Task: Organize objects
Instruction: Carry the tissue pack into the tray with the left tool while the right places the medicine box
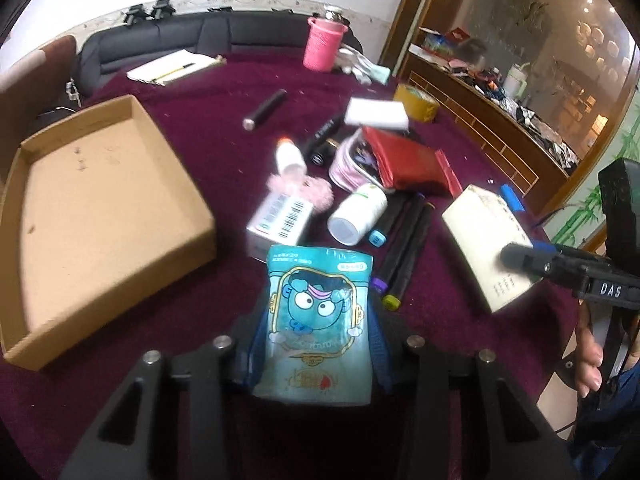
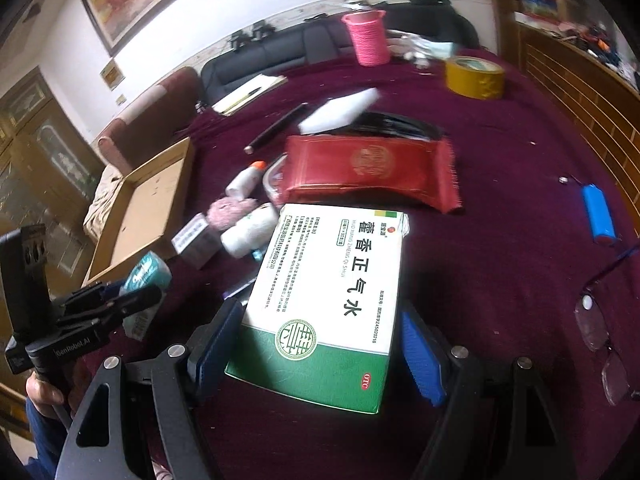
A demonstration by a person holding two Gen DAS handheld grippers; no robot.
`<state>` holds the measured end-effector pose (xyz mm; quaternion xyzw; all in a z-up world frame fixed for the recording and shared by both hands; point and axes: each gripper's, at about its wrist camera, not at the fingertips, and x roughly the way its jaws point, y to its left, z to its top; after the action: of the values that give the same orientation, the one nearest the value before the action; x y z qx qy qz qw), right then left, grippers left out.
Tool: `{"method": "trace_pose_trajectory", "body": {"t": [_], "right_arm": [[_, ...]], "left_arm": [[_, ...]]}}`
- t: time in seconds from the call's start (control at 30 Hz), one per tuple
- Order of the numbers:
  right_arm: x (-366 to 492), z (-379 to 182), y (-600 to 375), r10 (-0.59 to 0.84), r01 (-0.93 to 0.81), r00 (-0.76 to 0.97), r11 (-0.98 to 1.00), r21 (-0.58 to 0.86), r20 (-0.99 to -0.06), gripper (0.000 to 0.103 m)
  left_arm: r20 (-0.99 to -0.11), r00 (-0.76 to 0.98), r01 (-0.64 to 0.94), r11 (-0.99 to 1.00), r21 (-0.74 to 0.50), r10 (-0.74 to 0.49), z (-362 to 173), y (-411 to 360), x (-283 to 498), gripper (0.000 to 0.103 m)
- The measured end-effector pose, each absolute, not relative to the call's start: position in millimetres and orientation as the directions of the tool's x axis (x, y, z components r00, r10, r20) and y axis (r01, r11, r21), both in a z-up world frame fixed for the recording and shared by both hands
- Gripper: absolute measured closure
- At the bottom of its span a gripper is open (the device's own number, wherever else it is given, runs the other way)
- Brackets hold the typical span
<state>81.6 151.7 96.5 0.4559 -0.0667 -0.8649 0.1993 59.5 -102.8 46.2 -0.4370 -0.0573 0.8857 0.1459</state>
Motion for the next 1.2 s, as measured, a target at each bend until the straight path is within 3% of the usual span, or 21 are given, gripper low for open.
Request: {"method": "trace_pose_trajectory", "body": {"t": [0.7,1.2], "right_arm": [[77.1,135.1,22.0,-0.512,0.529,-0.383,-0.804,0.271,-0.769,0.021],[-12.7,155.3,-122.1,-0.524,0.629,-0.311,-0.739,0.241,-0.793,0.021]], "left_arm": [[-0.695,-0.701,-0.007,-0.976,-0.217,0.160,91.1,-213.4,84.8,0.059],[-0.735,-0.675,0.158,-0.960,-0.231,0.066,97.6,-297.0,9.7,0.058]]}}
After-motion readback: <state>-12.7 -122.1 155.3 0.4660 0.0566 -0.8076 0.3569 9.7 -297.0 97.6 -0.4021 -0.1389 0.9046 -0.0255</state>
